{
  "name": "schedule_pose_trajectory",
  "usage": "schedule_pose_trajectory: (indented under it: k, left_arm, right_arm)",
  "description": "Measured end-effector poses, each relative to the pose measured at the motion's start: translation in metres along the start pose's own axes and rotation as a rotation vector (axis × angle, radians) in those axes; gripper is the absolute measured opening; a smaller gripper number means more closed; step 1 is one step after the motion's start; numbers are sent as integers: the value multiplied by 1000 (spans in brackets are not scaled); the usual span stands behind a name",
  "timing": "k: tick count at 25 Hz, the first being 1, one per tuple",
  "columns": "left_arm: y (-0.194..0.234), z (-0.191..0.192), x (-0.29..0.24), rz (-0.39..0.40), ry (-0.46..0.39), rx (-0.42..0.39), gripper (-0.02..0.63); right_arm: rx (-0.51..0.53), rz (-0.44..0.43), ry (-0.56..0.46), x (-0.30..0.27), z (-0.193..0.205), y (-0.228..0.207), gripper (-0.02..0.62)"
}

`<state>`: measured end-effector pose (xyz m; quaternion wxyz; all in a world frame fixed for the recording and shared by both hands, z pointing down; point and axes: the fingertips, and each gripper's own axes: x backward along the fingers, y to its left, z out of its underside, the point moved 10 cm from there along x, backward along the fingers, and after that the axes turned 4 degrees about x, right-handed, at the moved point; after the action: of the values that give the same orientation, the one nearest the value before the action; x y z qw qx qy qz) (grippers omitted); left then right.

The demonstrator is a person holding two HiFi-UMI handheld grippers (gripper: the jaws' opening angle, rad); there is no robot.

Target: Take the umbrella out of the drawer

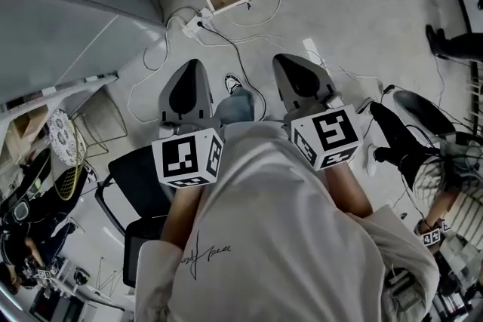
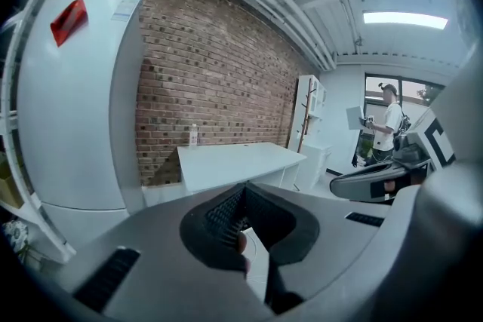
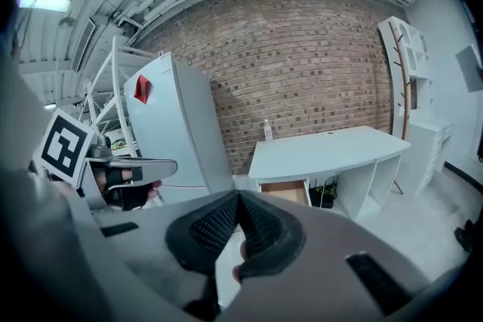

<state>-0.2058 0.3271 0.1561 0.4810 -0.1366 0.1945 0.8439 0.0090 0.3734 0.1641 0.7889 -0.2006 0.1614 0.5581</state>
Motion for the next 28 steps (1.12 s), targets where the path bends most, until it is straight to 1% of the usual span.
schedule_pose_trajectory:
  k: [4,6,9,11,16,19,22,28]
  left_arm:
    - [22,-15,-24,14,-15,11,17]
    - [35,-21,-28,17,-24,9,17]
    - [44,-27,-25,22,-32,14,17]
    - [41,-30,-31,31,-35,31,17]
    - [41,-37,-64,24,-38,56,17]
    - [34,-41,-70,10,-52,60,17]
    - [22,-46,-82,-10,-66,67,17]
    - [-3,-65,-133,-64,-55,46,17]
  right_arm:
    - [28,-15,0,-34,-22,-4,15]
    - [43,-22,-3,-47,-31,1,15]
    - [64,-29,-6,-50,-44,9,14]
    - [76,-29,-6,-49,-53,4,15]
    - [81,-36,-7,-72,-67,-27,14]
    - [91,-46,-22,-75,-73,-40,14]
    - [110,-76,-37,-81,-79,-57,14]
    - [133,-155,-25,-115,-99,-110,14]
